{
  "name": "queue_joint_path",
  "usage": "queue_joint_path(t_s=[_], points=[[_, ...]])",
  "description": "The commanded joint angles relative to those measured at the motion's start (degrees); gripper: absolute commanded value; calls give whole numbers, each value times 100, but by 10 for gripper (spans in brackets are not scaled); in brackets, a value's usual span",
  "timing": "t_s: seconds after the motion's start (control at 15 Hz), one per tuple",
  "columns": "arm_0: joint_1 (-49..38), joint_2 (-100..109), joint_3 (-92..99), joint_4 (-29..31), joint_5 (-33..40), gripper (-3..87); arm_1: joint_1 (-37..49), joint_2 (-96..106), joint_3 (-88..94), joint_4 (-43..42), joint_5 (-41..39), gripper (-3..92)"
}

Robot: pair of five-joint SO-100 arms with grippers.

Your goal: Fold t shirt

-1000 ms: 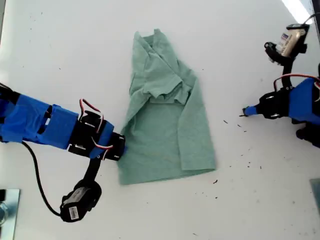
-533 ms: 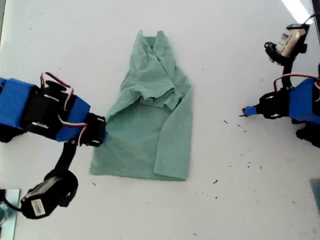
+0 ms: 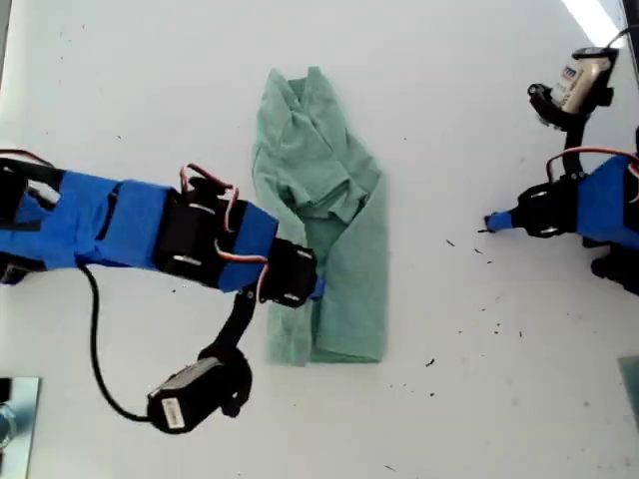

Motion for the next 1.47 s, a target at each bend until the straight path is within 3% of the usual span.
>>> queue_joint_path(t_s=[0.0, 0.13, 0.33, 0.47, 0.53, 0.73, 0.8, 1.0, 1.2, 1.4], points=[[-255, -686, -316, -853, 132, 65, -114, 62, 220, 18, 18, 22], [-431, -1336, -378, -932, 220, 240, -149, 53, 220, 26, 44, 22], [-466, 650, -35, 149, 448, 255, -158, 53, 220, 26, 53, 22], [-782, 2672, 1371, 967, 431, 239, -141, 53, 220, 26, 53, 22], [-940, 3867, 2927, 870, 404, 193, -123, 53, 220, 26, 44, 22], [-1037, 8033, 8402, -817, -123, 49, -114, 53, 220, 26, 53, 22], [-940, 8974, 9598, -896, -563, -1, -114, 44, 220, 26, 70, 22], [-598, 11549, 11953, -1274, -1310, -2, -105, 44, 220, 26, 62, 22], [-536, 10362, 10494, -809, -1336, -3, -475, -299, -422, 35, 413, 22], [105, 6557, 5730, 747, -1187, -3, -1143, -4641, -5186, 949, 492, 12]])
